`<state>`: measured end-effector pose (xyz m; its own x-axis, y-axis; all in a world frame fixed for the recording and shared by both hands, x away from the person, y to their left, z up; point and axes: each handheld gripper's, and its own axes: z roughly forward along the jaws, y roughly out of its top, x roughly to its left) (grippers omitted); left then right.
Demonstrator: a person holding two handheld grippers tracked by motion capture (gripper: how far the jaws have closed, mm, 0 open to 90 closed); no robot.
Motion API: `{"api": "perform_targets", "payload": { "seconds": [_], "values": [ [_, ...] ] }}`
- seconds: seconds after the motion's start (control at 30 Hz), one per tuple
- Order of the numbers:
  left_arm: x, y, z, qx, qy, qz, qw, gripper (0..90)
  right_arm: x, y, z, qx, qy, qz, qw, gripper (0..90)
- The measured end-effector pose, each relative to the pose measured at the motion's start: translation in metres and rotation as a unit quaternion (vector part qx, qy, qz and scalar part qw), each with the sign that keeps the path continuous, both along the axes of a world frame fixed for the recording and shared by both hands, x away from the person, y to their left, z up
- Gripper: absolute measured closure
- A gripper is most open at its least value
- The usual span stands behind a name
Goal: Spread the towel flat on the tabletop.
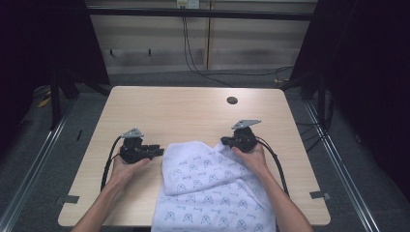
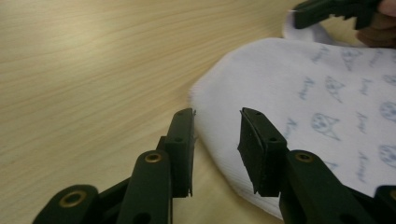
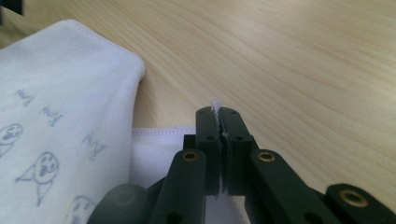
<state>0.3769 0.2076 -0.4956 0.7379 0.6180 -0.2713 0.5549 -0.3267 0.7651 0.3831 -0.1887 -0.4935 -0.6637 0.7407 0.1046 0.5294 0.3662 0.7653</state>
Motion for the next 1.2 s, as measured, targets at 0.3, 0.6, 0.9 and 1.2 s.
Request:
{"api": "perform_targets", "payload": {
  "seconds": [0.3, 0.6, 0.9, 1.2],
  "values": [
    [0.012, -0.022, -0.013, 0.027, 0.012, -0.004, 0.9995, 67.7, -0.005, -0.007, -0.002, -0.001, 0.005, 0.001, 1.0000, 87.1],
    [0.003, -0.043, -0.012, 0.036, 0.005, -0.032, 0.9988, 57.0, -0.007, -0.006, 0.000, -0.005, 0.007, 0.003, 1.0000, 86.5],
    [-0.008, -0.066, -0.005, 0.025, -0.005, -0.092, 0.9955, 63.7, -0.014, -0.014, 0.003, -0.008, 0.006, 0.004, 0.9999, 85.1],
    [-0.014, -0.065, 0.010, -0.001, -0.019, -0.102, 0.9945, 90.0, -0.024, -0.027, 0.015, 0.012, -0.005, 0.007, 0.9999, 85.5]
  ]
}}
